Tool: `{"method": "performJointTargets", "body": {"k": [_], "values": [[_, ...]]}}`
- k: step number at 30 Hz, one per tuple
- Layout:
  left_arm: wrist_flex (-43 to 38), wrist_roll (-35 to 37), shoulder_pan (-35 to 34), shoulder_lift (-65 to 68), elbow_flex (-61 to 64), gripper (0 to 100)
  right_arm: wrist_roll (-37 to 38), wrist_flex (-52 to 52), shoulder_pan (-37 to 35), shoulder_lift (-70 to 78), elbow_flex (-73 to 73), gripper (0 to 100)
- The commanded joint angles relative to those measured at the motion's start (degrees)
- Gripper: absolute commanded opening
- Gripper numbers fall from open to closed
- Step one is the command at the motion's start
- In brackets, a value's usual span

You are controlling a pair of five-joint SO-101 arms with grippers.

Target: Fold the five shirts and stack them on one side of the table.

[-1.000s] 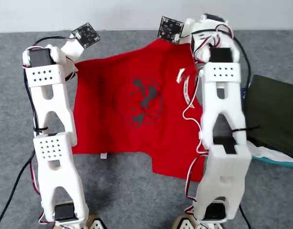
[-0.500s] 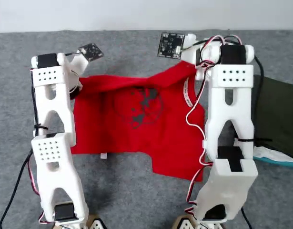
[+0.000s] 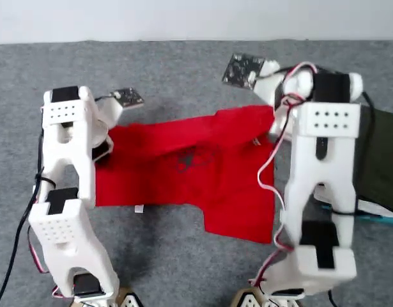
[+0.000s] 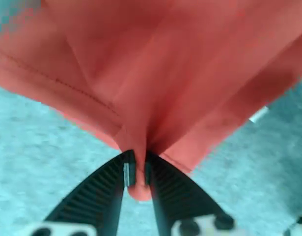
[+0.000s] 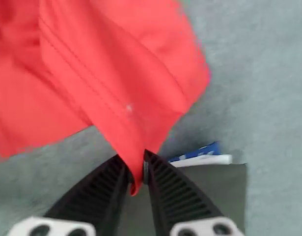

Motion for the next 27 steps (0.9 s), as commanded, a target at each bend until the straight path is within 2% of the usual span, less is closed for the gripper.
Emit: {"method": "performJointTargets", "body": {"k": [1, 11, 15, 27], "values": [[1.76, -0.44, -0.35, -4.13, 1.63, 2, -0.62, 2.42, 0.92, -10.51, 9.85, 1.1], [1.76, -0.62, -4.57, -4.48, 1.98, 2, -2.99, 2.15, 0.75, -26.24, 37.10, 1.1], [1.85, -3.96, -3.87, -4.66, 6.55, 2, -2.99, 0.75, 1.10, -28.97, 44.75, 1.1], [-0.88, -2.90, -3.52, -4.57, 9.98, 2, -3.16, -4.44, 0.92, -29.85, 54.15, 1.1]]}}
